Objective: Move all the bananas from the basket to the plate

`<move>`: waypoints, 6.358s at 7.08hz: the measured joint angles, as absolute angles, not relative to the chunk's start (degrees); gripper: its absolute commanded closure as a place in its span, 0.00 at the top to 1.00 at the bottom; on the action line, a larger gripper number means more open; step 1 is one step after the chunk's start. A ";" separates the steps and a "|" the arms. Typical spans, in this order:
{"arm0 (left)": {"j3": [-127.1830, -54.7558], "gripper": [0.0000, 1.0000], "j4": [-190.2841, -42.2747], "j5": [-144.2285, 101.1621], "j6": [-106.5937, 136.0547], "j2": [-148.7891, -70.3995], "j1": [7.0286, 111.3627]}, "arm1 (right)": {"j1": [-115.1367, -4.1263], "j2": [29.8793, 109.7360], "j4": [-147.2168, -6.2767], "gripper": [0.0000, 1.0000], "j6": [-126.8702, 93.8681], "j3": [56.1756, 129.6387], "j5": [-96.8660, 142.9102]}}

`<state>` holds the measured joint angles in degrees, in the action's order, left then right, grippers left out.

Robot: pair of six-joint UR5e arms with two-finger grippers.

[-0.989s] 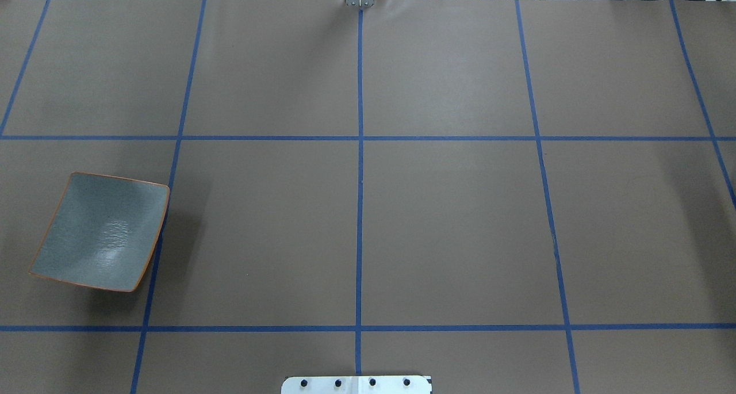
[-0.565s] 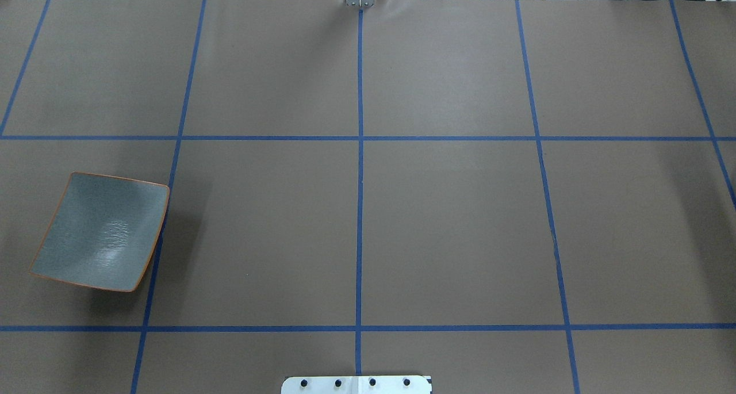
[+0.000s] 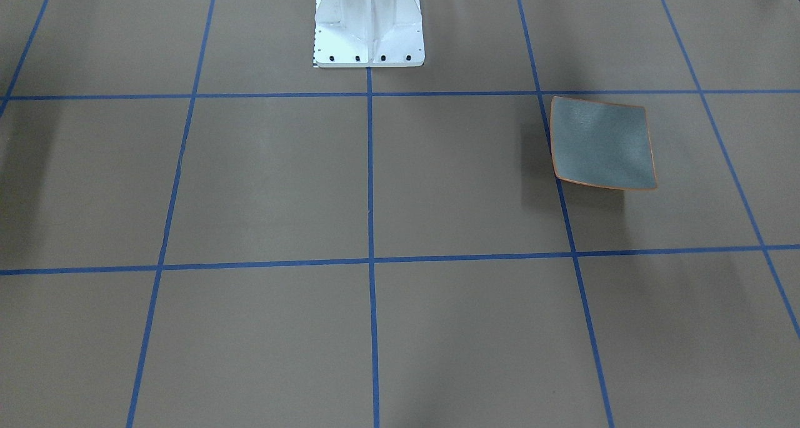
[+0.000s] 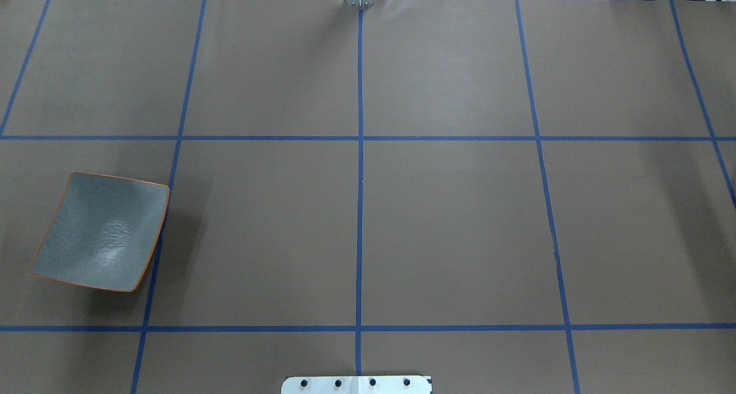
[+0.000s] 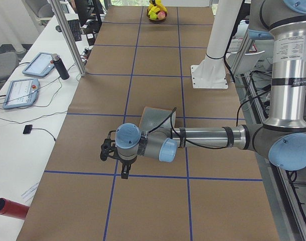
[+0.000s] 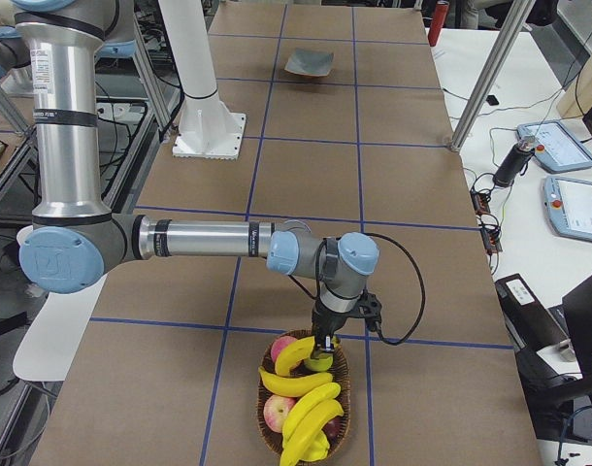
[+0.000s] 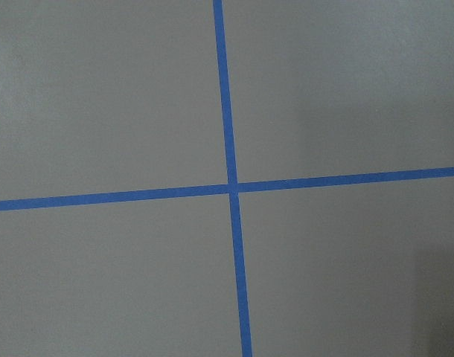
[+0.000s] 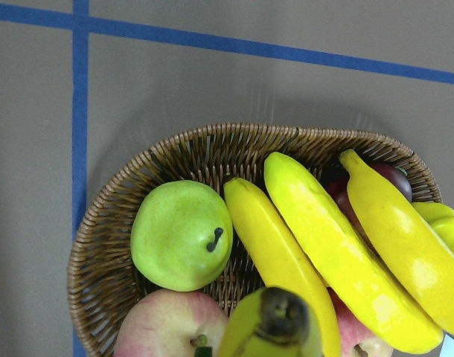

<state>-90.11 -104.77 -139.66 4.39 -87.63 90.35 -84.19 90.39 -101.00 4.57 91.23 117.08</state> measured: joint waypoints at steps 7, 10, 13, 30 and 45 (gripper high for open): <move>-90.01 1.00 -104.68 -139.66 4.46 -87.71 90.01 | -86.55 90.06 -101.50 0.00 4.66 93.48 116.91; -89.87 1.00 -104.62 -139.66 4.40 -87.71 90.00 | -87.73 89.71 -101.51 0.00 4.66 94.53 117.00; -89.83 1.00 -104.51 -139.66 4.39 -87.72 89.94 | -88.70 88.78 -103.21 0.00 4.66 96.03 117.42; -91.96 1.00 -116.78 -156.26 50.17 -105.35 75.20 | -73.34 68.03 -90.11 0.00 -56.01 104.91 159.14; -97.05 1.00 -127.55 -130.19 110.05 -123.66 48.30 | -46.09 61.22 -54.41 0.00 -111.96 108.15 114.07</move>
